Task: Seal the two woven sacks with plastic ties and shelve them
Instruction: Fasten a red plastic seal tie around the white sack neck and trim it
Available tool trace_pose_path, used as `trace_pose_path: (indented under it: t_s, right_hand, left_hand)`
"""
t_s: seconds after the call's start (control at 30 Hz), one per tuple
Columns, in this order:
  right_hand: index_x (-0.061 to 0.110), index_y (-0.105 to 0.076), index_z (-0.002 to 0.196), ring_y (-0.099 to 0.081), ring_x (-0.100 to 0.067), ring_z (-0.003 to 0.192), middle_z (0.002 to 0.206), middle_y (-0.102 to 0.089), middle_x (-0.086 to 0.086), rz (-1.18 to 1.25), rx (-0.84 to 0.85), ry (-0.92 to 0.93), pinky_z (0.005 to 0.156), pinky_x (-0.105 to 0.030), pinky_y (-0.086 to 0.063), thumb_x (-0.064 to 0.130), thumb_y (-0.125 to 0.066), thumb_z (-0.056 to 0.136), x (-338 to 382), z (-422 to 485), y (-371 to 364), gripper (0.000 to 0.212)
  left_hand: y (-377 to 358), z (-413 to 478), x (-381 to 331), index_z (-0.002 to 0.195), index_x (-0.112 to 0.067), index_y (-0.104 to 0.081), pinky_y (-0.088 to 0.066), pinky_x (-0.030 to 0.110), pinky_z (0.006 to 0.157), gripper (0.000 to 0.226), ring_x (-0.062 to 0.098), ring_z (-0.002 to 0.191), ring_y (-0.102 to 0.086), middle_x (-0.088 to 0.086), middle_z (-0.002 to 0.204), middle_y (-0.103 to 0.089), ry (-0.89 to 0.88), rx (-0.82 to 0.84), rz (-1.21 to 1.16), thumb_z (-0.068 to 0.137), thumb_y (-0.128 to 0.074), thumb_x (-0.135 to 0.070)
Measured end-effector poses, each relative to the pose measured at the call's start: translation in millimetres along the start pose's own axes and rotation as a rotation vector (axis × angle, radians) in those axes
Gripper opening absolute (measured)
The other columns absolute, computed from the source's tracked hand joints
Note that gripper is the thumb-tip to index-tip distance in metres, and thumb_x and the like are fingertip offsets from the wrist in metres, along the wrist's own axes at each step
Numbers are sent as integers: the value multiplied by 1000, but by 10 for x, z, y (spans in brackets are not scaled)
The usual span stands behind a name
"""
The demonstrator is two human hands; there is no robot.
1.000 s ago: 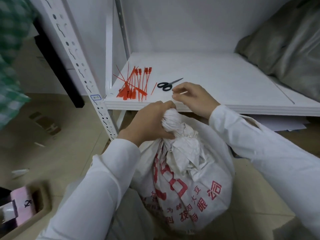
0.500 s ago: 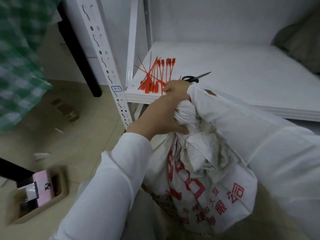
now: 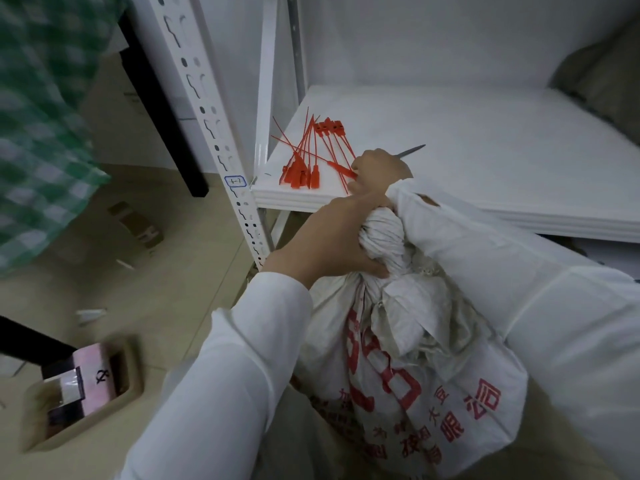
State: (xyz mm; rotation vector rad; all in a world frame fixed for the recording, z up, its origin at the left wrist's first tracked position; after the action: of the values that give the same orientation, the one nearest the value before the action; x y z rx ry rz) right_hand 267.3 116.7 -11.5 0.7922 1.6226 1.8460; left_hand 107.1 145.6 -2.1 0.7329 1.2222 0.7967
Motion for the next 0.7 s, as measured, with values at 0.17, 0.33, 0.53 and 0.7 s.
trace_pose_path:
  t_s: [0.17, 0.33, 0.53, 0.7]
  right_hand:
    - [9, -69, 91, -55, -24, 76, 87, -63, -7, 31, -60, -81, 72, -31, -49, 21, -58, 88, 31, 18, -6, 16]
    - [5, -67, 96, -64, -31, 90, 98, -65, -13, 0, -109, -134, 69, -31, -43, 5, -55, 86, 19, 21, 1, 16]
    - [5, -63, 102, -63, -31, 99, 107, -63, -15, -22, -91, -157, 70, -31, -42, 9, -60, 87, -22, 29, 25, 16]
    - [-1, -63, 99, -63, -35, 98, 106, -64, -20, 64, -166, -226, 72, -31, -43, -4, -53, 88, -101, -11, 104, 16]
  left_hand:
    - [2, 16, 46, 125, -25, -52, -50, 42, 91, 85, 18, 105, -57, -6, 115, -63, 12, 7, -7, 52, -92, -40]
    - [-19, 44, 77, 127, -24, -51, -50, 43, 92, 87, 19, 106, -57, -5, 116, -63, 16, 18, -24, 52, -92, -41]
    - [-20, 65, 91, 122, -26, -54, -51, 41, 88, 81, 16, 101, -59, -8, 110, -64, -8, 14, -44, 52, -91, -41]
    - [-39, 74, 129, 123, -27, -52, -51, 42, 88, 83, 17, 103, -58, -7, 111, -63, -16, 21, -48, 50, -90, -43]
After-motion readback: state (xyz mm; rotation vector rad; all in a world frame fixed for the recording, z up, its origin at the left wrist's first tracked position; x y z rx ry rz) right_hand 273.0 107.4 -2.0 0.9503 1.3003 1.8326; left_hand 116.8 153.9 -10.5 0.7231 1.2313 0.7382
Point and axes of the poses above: each hand's wrist, its own z-axis towards the middle knuckle, its own y-axis out of the back of the hand, x = y × z, the point moved 3 cm from there along z, towards the middle knuckle
